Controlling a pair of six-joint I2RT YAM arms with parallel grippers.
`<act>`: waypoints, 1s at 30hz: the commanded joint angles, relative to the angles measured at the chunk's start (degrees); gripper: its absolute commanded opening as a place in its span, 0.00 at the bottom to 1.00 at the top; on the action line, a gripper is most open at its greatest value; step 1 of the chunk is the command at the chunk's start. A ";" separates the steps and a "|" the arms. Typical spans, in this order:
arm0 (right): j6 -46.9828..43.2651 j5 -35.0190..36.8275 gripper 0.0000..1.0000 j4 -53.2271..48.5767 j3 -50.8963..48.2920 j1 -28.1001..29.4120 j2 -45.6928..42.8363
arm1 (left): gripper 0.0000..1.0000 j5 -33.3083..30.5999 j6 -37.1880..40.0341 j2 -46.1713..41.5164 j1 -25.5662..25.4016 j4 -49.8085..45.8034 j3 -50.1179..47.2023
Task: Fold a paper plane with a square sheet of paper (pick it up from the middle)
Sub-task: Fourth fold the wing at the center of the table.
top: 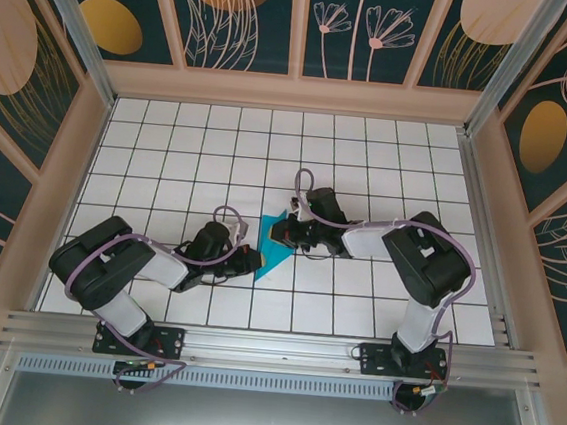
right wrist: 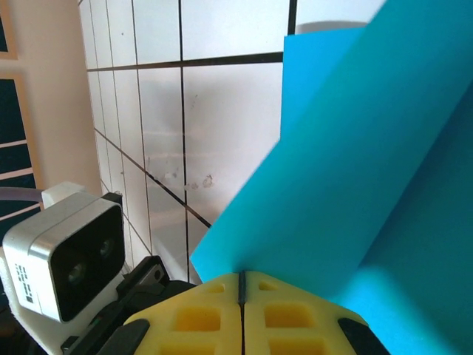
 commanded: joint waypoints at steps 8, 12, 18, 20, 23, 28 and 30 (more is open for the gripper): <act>-0.73 1.40 0.07 -0.55 -1.05 -0.57 -1.30 | 0.01 -0.02 -3.80 1.97 0.58 1.51 -0.44; -1.11 5.11 0.06 -0.78 -4.51 -0.84 -6.18 | 0.01 0.02 -2.36 1.67 0.58 -0.55 0.28; -1.52 8.45 0.05 -2.64 -5.98 -1.87 -4.89 | 0.00 0.78 1.33 1.29 0.61 -4.45 2.52; -1.67 7.96 0.04 -4.75 -4.48 -2.37 -2.38 | 0.00 1.05 1.72 1.53 0.55 -4.18 2.84; -1.43 10.53 0.04 -7.28 -4.19 -2.29 -1.82 | 0.00 2.29 2.39 2.53 0.56 -3.86 3.63; -0.90 14.05 0.01 -12.93 -4.90 -2.31 -2.10 | 0.01 3.43 3.61 4.59 0.57 -4.00 5.45; 0.47 14.14 0.01 -12.02 -6.99 -2.29 -3.57 | 0.01 4.15 3.92 5.17 0.55 -4.08 6.37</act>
